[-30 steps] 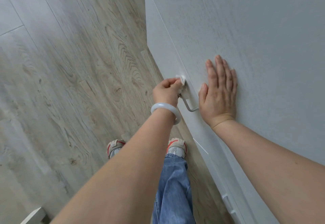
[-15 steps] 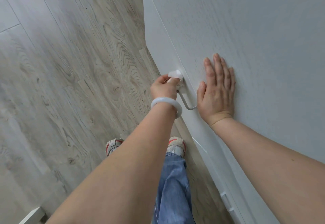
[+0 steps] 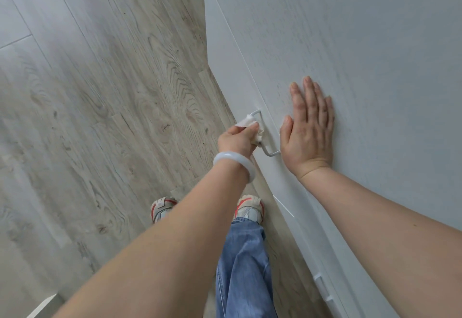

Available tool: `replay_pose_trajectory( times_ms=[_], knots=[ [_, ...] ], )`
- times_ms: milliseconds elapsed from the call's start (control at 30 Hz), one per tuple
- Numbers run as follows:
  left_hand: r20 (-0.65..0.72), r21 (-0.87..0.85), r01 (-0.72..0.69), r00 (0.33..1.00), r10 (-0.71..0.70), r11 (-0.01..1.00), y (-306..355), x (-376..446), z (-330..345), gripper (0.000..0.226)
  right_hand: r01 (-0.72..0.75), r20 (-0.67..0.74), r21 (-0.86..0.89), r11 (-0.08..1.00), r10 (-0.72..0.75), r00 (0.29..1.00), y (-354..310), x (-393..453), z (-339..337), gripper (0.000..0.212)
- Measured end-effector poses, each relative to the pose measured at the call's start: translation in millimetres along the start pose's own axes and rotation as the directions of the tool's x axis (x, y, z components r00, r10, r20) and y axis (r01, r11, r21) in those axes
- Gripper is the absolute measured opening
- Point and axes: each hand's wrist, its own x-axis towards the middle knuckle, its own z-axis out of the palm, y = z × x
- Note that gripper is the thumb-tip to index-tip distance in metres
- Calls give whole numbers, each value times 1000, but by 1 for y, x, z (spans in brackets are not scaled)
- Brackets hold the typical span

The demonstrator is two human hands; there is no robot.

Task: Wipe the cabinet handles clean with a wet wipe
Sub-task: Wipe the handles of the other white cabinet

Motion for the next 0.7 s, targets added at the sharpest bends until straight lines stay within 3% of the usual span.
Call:
replay_pose_trajectory(
  times_ms=[167,367,467,533,633,700],
  knots=[
    [75,-95,79,995,-72,992,-53,-14,-12,12,-2,-10,20,1000,2,1000,-1,0,0,61],
    [165,-50,17,986,-8,999,4,23,-11,15,5,-17,12,1000,-5,1000,0,0,1,60],
    [261,58,37,964,-51,998,20,34,-11,15,4,-23,16,1000,-3,1000,0,0,1,60],
    [299,-19,97,950,-87,995,15,31,-8,25,3,-20,15,1000,-3,1000,0,0,1,60],
    [292,-244,178,951,-103,953,-14,22,-4,12,4,-15,13,1000,-4,1000,0,0,0,61],
    [311,-287,158,948,-63,945,-42,15,-7,10,2,-20,22,1000,-2,1000,0,0,1,61]
  ],
)
